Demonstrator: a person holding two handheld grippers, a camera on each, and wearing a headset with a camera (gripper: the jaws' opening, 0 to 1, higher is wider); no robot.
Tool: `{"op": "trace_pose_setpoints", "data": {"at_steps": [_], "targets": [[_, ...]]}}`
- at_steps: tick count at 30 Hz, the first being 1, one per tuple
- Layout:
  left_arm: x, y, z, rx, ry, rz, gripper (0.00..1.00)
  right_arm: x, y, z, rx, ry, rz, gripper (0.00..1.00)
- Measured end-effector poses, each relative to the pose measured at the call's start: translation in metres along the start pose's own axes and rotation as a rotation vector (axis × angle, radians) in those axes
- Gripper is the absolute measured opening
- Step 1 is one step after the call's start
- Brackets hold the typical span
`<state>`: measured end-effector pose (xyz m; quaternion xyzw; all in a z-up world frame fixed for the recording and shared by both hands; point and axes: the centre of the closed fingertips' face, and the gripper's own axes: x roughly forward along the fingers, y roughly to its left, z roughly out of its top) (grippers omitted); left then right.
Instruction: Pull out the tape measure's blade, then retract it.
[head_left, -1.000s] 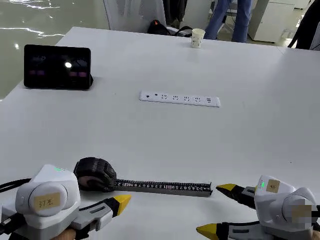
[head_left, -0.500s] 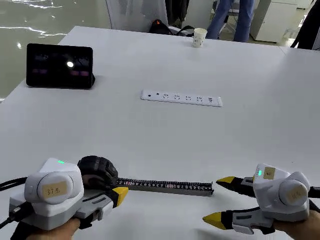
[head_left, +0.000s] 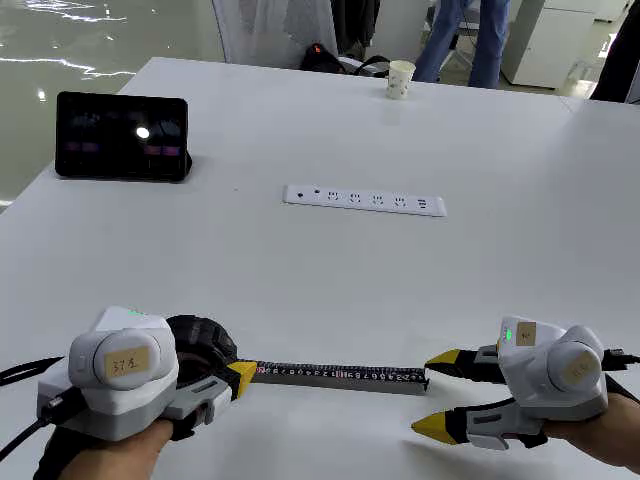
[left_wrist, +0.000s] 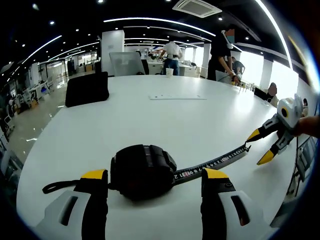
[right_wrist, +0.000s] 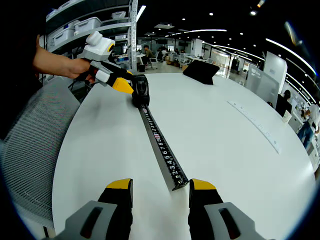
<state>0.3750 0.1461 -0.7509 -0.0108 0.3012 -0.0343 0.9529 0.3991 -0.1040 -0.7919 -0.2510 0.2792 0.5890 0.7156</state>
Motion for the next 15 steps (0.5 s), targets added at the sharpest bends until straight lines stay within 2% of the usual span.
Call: {"op": "trace_pose_setpoints", "data": {"at_steps": [8,15], "targets": [[0.0042,0.0023,-0.0024,-0.022,0.013,0.009,0.7,-0.003,-0.0039,0.0027,-0.015,0.011,0.0,0.4],[0.0077,0.0054,-0.0049,-0.027,0.025,0.026,0.69,0.002,-0.0088,0.0028,-0.045,0.034,0.028,0.37]]}}
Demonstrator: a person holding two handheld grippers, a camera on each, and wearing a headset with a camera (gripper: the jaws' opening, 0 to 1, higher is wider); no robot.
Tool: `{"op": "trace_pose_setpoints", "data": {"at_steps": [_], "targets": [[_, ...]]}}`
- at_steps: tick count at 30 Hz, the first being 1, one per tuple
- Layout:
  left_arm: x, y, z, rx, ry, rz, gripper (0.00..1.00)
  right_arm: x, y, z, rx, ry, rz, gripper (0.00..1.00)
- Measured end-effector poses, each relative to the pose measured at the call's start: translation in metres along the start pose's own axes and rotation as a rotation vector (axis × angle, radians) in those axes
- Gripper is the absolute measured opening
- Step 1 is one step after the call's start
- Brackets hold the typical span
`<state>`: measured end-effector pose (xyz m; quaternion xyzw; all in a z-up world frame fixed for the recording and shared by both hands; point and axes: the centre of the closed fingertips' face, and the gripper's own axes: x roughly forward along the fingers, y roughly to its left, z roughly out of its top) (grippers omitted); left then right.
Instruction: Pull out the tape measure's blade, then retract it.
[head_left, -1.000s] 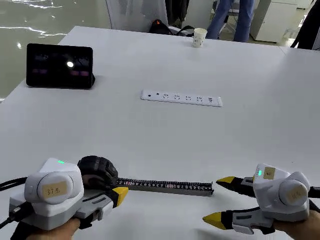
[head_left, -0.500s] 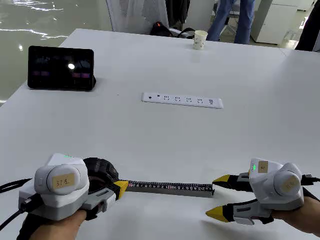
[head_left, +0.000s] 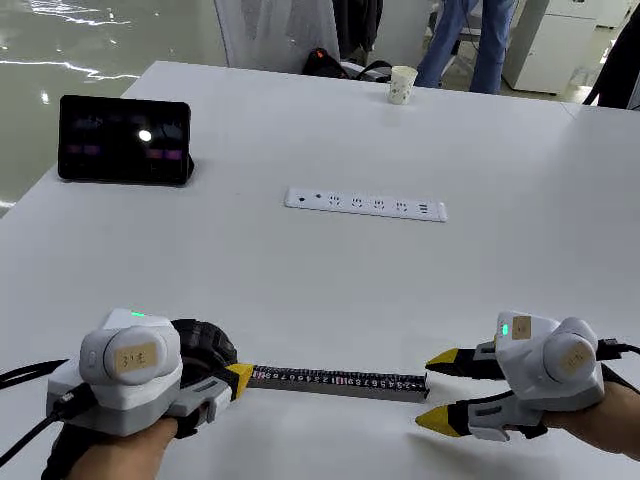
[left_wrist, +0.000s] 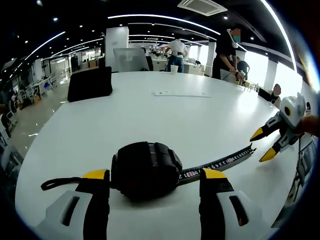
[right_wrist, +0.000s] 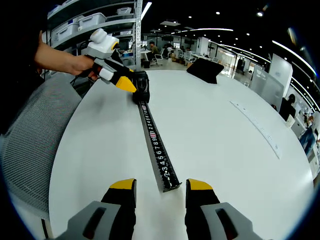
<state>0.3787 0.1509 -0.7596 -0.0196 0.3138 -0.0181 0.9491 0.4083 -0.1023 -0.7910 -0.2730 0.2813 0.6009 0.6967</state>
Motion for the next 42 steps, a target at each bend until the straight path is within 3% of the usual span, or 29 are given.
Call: {"op": "trace_pose_setpoints", "data": {"at_steps": [18,29,42], "targets": [[0.008,0.009,0.004,-0.039,0.021,0.042,0.6,0.014,-0.009,-0.01,-0.058,0.049,0.064,0.21],[0.013,0.012,0.006,-0.053,0.03,0.055,0.58,0.017,-0.011,-0.009,-0.073,0.054,0.069,0.14],[0.015,0.012,0.005,-0.059,0.034,0.057,0.59,0.015,-0.012,-0.012,-0.026,0.038,0.052,0.13]]}}
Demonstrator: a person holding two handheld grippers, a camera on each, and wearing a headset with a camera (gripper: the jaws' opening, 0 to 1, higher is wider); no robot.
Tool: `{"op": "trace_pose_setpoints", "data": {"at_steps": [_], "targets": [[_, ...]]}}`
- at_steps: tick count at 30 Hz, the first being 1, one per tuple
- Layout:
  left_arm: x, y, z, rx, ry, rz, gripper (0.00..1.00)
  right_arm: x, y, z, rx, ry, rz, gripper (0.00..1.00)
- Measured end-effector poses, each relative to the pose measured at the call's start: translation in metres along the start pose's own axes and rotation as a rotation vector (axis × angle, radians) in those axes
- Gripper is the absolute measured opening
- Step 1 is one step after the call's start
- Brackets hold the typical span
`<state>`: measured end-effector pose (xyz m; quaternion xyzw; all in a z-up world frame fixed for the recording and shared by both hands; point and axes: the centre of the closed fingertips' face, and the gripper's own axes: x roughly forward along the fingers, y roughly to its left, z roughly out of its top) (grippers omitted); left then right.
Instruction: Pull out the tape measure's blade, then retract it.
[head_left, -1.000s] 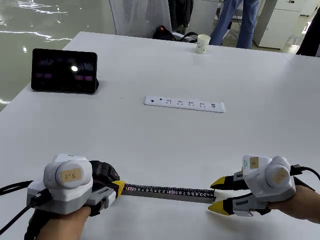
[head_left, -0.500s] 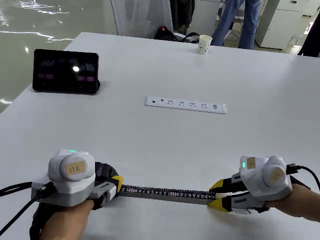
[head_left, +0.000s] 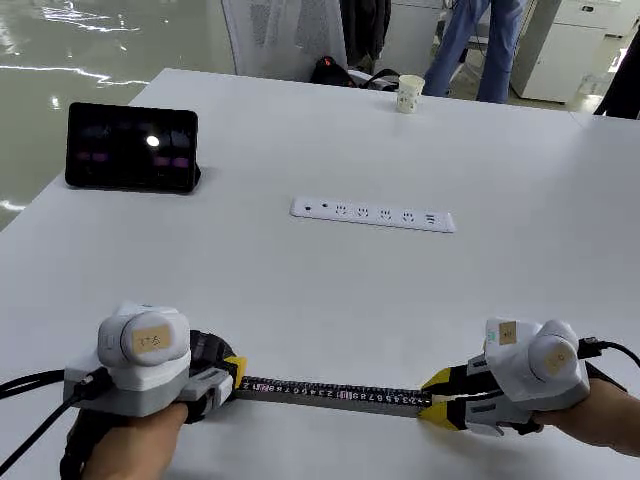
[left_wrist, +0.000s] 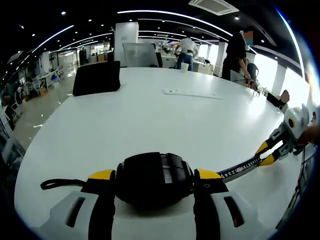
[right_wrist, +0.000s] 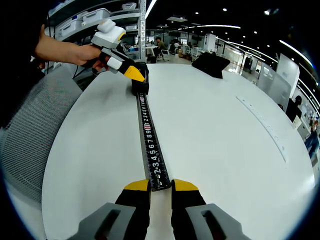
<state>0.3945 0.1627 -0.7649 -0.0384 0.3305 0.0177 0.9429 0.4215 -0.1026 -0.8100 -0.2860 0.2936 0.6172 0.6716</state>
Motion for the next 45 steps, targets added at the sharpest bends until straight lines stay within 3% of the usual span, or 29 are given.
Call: {"op": "trace_pose_setpoints", "data": {"at_steps": [12,45], "targets": [[0.0031,0.0004,-0.0009,0.001,0.006,0.01,0.6,0.0008,0.0,-0.0017,0.03,-0.062,-0.024,0.11],[0.003,0.0021,-0.0025,0.032,0.045,0.017,0.54,-0.0007,0.0012,0.0004,0.035,-0.055,-0.02,0.09]]}}
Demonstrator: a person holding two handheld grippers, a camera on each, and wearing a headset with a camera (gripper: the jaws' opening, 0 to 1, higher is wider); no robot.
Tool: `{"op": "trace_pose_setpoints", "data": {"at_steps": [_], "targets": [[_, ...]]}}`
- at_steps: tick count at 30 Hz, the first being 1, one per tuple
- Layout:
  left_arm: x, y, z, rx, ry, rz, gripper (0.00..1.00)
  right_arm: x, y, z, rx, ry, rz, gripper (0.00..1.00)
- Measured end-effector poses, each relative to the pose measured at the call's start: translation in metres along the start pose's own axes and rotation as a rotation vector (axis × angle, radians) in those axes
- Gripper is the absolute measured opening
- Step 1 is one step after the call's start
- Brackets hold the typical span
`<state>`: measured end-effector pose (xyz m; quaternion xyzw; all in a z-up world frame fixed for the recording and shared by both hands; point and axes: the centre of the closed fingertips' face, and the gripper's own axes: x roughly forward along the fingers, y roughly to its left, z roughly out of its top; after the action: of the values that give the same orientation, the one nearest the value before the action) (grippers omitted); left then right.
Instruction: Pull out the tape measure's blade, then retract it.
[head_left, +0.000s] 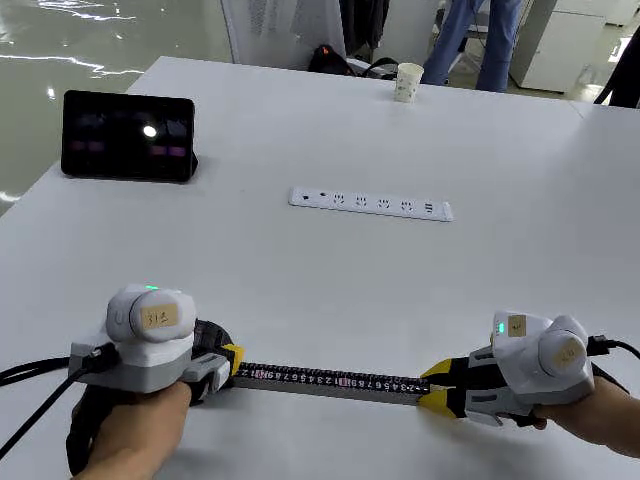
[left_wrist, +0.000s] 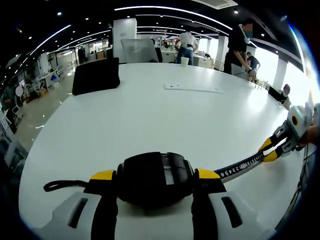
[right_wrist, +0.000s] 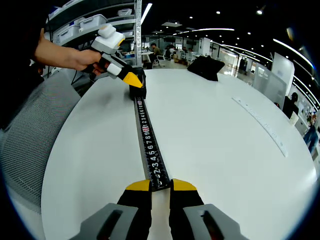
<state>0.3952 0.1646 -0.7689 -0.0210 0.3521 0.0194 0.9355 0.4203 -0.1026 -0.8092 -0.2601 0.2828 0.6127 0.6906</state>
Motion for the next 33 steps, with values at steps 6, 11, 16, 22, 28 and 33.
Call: {"op": "trace_pose_setpoints", "data": {"at_steps": [6,11,16,22,28,33], "targets": [[0.0,0.0,0.0,-0.004,0.001,-0.001,0.54,0.0,-0.002,-0.001,0.003,0.002,-0.002,0.09],[0.0,-0.001,0.0,-0.009,0.0,-0.003,0.54,0.001,-0.003,-0.001,0.002,0.005,-0.003,0.09],[0.0,0.0,0.0,-0.012,0.001,-0.008,0.54,0.0,-0.002,-0.001,-0.001,0.009,-0.003,0.09],[-0.001,-0.001,-0.001,-0.017,0.002,-0.014,0.54,0.003,-0.001,0.002,-0.002,0.008,-0.001,0.1],[-0.001,0.0,-0.001,-0.022,0.004,-0.019,0.54,0.006,0.001,0.007,-0.005,0.005,0.006,0.1],[-0.001,0.0,-0.001,-0.028,0.005,-0.022,0.54,0.011,0.003,0.011,-0.009,0.0,0.011,0.1]]}}
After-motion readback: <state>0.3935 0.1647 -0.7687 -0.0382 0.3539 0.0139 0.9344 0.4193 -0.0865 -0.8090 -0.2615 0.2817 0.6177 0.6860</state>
